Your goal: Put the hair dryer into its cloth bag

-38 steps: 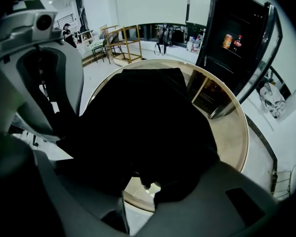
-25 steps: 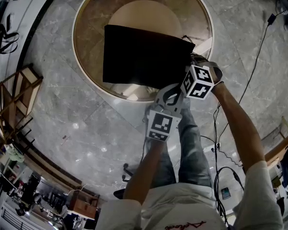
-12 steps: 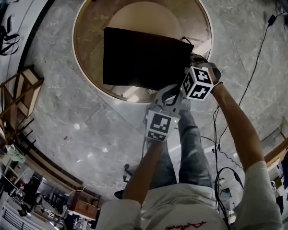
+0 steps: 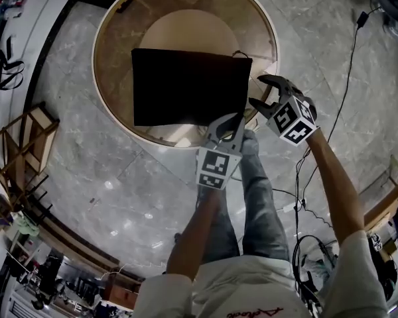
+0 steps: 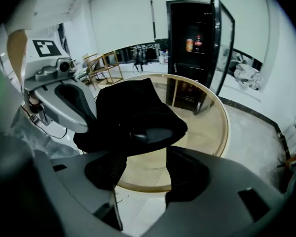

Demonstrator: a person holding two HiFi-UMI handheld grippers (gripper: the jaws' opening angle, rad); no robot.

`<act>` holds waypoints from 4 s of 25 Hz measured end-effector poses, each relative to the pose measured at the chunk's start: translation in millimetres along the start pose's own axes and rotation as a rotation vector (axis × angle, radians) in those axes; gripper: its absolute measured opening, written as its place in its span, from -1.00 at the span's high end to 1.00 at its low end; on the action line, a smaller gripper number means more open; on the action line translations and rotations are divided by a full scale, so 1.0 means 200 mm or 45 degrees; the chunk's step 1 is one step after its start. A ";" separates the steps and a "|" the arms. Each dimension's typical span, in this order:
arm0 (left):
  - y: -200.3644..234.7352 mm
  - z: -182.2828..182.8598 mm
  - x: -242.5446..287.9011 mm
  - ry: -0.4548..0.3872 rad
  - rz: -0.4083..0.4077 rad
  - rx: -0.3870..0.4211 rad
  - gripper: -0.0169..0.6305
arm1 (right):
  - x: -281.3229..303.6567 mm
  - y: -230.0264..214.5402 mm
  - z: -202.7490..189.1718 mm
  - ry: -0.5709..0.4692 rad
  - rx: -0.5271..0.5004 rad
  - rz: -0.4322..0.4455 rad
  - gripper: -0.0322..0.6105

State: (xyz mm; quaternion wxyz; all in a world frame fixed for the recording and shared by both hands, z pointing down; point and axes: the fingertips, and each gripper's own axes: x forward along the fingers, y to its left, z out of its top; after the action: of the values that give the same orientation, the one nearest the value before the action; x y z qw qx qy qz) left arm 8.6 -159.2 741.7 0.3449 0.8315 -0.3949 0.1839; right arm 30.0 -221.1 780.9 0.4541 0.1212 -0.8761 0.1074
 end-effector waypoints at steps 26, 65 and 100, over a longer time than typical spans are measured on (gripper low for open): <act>-0.16 0.32 -0.21 -0.091 -0.103 0.143 0.67 | -0.63 0.00 0.22 -0.521 0.639 -0.358 0.27; -0.66 1.72 -1.28 -0.618 -0.174 0.437 0.85 | -2.11 0.20 1.37 -0.971 0.387 -0.717 0.81; -1.13 1.45 -1.49 -0.627 -0.156 0.466 0.85 | -2.29 0.75 1.18 -1.002 0.321 -0.647 0.81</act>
State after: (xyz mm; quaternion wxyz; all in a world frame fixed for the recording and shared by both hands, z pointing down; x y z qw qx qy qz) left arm 10.4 -107.8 270.2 0.0938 0.9215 -0.3761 0.0236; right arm 57.7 -96.2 259.6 0.0818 0.4168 -0.9042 0.0445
